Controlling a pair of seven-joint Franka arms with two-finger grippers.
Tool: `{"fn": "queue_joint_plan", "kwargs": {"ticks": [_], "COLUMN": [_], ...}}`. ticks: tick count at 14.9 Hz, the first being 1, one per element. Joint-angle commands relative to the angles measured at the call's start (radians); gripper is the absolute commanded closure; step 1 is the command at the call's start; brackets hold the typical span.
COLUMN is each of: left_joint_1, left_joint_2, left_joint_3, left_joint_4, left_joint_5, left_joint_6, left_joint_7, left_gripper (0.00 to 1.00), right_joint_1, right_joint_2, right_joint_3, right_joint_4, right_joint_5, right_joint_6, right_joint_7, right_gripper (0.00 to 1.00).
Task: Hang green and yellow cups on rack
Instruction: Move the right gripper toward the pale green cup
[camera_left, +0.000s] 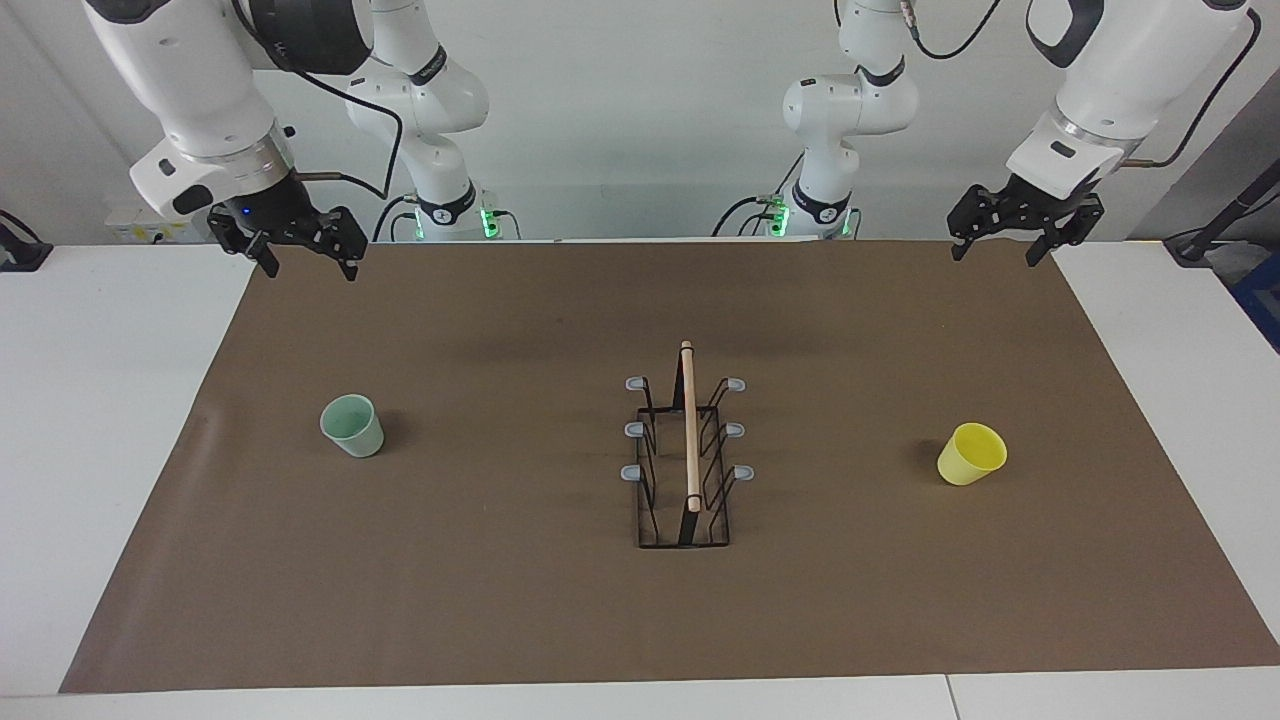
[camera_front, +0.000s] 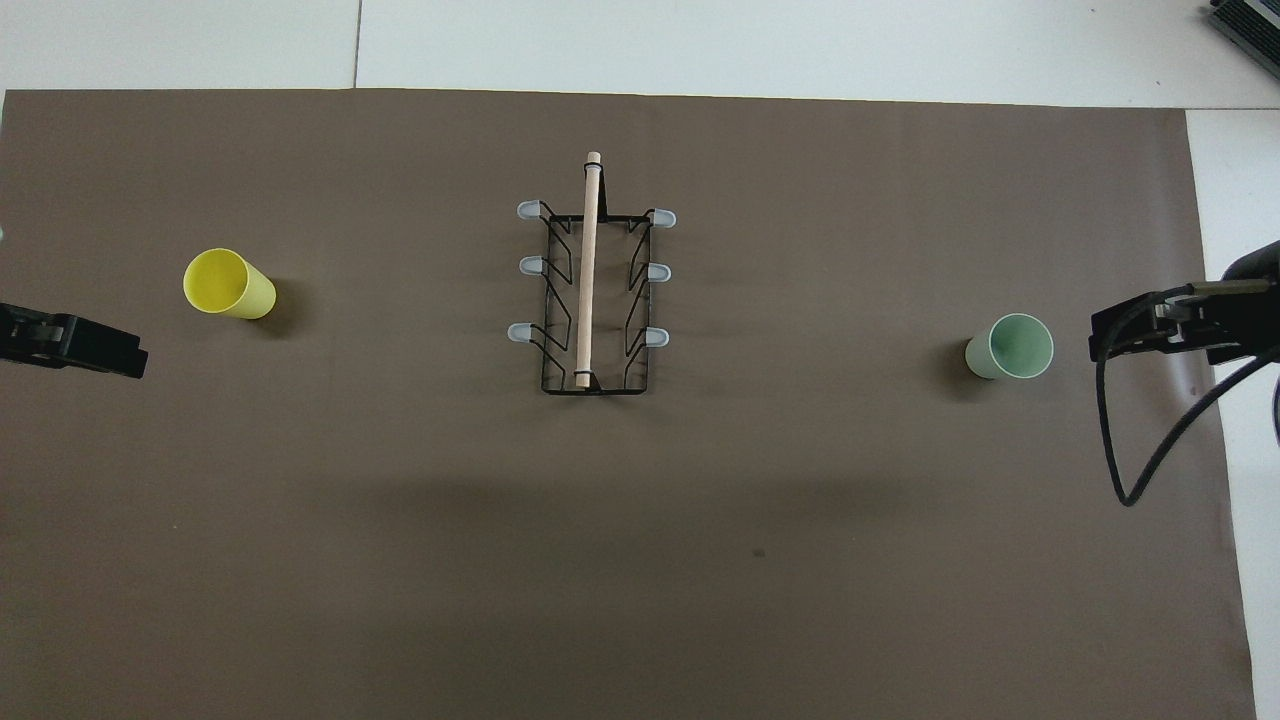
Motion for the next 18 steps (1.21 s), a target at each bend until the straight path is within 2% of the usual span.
{"fn": "queue_joint_plan", "kwargs": {"ticks": [1, 4, 7, 9, 11, 14, 16, 18], "left_joint_1": [-0.012, -0.010, -0.012, -0.012, -0.009, -0.009, -0.009, -0.012], "left_joint_2": [-0.024, -0.024, -0.024, -0.024, -0.024, -0.024, -0.024, -0.024], "left_joint_3": [0.007, 0.007, 0.007, 0.007, 0.007, 0.007, 0.007, 0.004], "left_joint_4": [-0.025, -0.027, -0.027, -0.027, -0.027, -0.027, -0.027, -0.027], "left_joint_5": [-0.012, -0.010, -0.010, -0.010, -0.012, -0.012, -0.010, -0.010], "left_joint_6": [0.012, 0.012, 0.012, 0.012, 0.012, 0.012, 0.012, 0.010], "left_joint_7": [0.005, 0.005, 0.006, 0.005, 0.005, 0.005, 0.005, 0.003], "left_gripper": [0.00, 0.00, 0.00, 0.00, 0.00, 0.00, 0.00, 0.00], "right_joint_1": [-0.003, -0.008, -0.002, -0.003, 0.000, -0.011, -0.014, -0.009], "right_joint_2": [0.005, -0.001, -0.023, -0.043, -0.018, 0.107, 0.259, 0.348], "right_joint_3": [0.004, 0.004, 0.004, 0.001, 0.003, 0.004, 0.004, 0.007], "right_joint_4": [0.013, 0.010, -0.036, -0.085, -0.092, -0.035, 0.078, 0.115], "right_joint_5": [0.006, 0.035, 0.039, 0.116, 0.060, 0.033, 0.007, -0.031], "right_joint_6": [-0.013, -0.022, -0.013, 0.058, 0.049, 0.055, 0.059, 0.102], "right_joint_7": [0.021, 0.043, 0.061, 0.127, 0.117, -0.007, -0.089, -0.165], "right_gripper": [0.00, 0.00, 0.00, 0.00, 0.00, 0.00, 0.00, 0.00]}}
